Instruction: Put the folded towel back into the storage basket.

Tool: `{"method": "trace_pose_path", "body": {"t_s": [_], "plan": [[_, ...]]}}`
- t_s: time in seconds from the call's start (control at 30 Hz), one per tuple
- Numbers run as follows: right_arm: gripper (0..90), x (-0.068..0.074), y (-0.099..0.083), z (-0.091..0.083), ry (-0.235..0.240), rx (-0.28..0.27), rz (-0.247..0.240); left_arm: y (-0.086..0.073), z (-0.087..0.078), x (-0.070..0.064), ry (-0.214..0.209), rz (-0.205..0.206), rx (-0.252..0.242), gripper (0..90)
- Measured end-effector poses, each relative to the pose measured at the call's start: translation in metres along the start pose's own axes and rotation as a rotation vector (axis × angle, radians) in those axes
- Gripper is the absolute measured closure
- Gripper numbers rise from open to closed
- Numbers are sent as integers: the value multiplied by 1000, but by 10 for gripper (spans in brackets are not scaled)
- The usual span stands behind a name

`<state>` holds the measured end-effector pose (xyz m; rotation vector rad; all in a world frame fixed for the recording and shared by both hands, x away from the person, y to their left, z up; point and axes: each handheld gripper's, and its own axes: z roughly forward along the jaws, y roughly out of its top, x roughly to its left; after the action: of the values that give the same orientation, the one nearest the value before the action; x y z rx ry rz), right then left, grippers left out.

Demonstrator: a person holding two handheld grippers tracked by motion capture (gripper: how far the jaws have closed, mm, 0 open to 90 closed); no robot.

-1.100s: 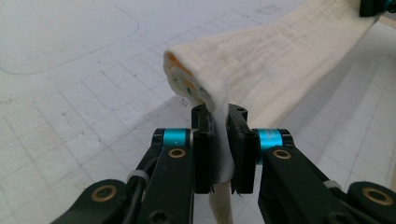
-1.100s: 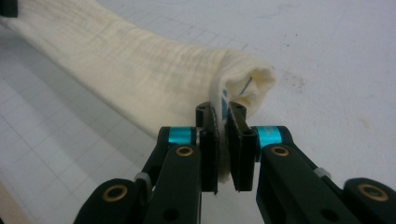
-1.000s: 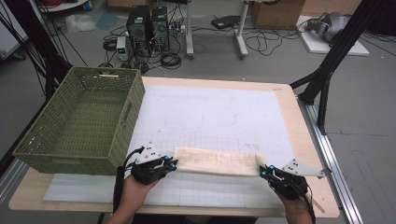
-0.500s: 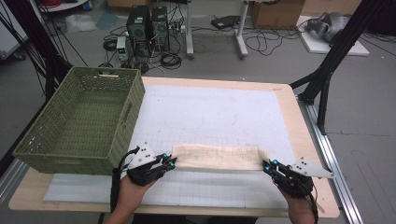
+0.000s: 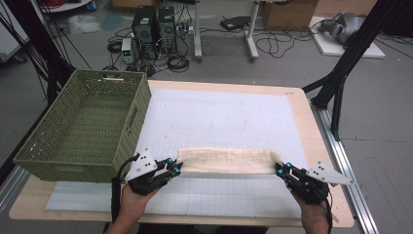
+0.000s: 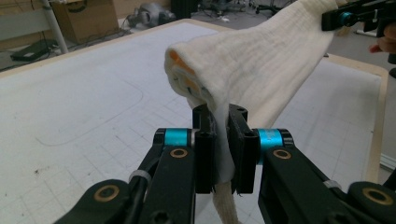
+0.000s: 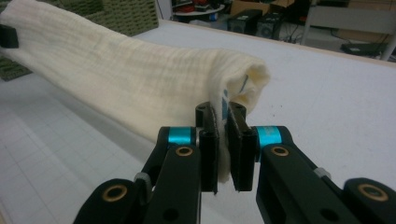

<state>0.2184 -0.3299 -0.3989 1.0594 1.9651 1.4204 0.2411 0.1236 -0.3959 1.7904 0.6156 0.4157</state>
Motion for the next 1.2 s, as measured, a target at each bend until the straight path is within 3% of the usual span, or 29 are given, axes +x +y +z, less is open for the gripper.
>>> {"method": "trace_pose_path", "body": {"t_s": [0.3, 0.43, 0.73, 0.97, 1.2], "plan": [[837, 1, 11, 1, -2, -35, -11, 4, -8, 3, -5, -4, -51, 822], [837, -1, 22, 8, 6, -62, -21, 7, -16, 8, -25, -45, -111, 823], [837, -2, 38, 28, 27, -75, -32, 10, -29, 12, -10, -46, -143, 824], [837, 2, 52, 50, 75, -73, -30, 8, -46, 14, 37, -63, -130, 824], [837, 14, 72, 80, 127, -71, -66, 6, -73, 20, 95, -64, -157, 824]]}}
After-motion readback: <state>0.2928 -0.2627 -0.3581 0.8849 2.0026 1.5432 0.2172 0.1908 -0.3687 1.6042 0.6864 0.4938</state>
